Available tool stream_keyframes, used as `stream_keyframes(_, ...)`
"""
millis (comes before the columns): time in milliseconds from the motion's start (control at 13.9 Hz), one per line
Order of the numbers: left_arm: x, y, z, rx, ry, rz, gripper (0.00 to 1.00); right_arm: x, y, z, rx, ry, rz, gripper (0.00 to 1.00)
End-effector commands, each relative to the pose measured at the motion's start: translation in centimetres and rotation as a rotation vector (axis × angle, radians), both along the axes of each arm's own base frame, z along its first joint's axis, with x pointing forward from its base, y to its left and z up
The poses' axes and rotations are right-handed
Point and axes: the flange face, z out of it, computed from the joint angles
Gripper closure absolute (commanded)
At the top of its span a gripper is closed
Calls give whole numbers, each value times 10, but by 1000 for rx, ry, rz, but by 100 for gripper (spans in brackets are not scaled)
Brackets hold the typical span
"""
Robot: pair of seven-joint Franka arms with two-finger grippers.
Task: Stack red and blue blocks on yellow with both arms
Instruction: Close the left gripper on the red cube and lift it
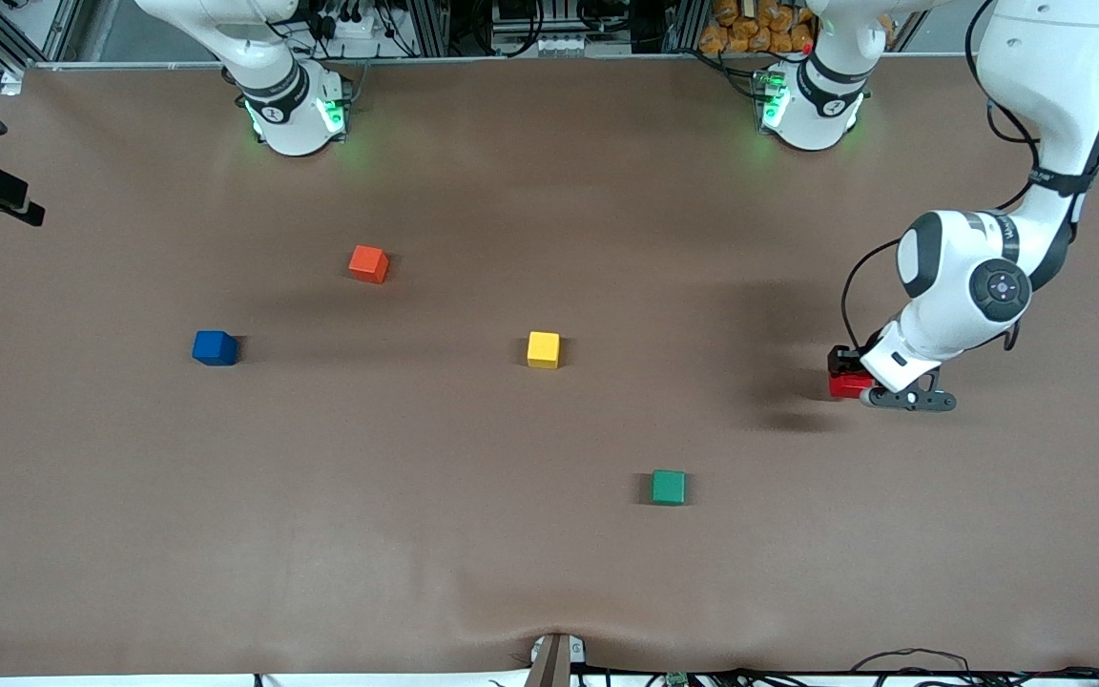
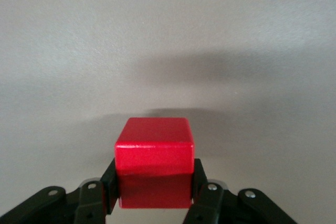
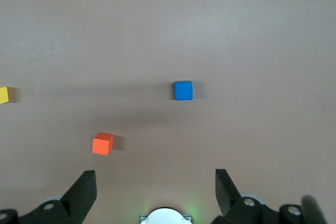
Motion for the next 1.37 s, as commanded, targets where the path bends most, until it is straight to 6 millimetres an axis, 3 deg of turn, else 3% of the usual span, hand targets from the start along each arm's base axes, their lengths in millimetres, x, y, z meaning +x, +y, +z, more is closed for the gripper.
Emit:
stream_keyframes(0, 9, -25, 37, -6, 35, -40, 100, 0, -4, 3, 17, 4, -17, 0)
stream_keyframes(144, 15, -35, 51, -15, 66, -53, 100, -1, -8, 2, 18, 11, -22, 0)
stream_keyframes(433, 20, -80, 79, -32, 85, -62, 100, 0, -9, 2, 18, 8, -23, 0)
stream_keyframes(938, 7, -135, 90, -46, 102, -43, 100, 0, -9, 2, 18, 7, -23, 0)
stream_keyframes(1299, 4, -168, 112, -48, 122, 1, 100, 0, -10, 2, 17, 4, -24, 0)
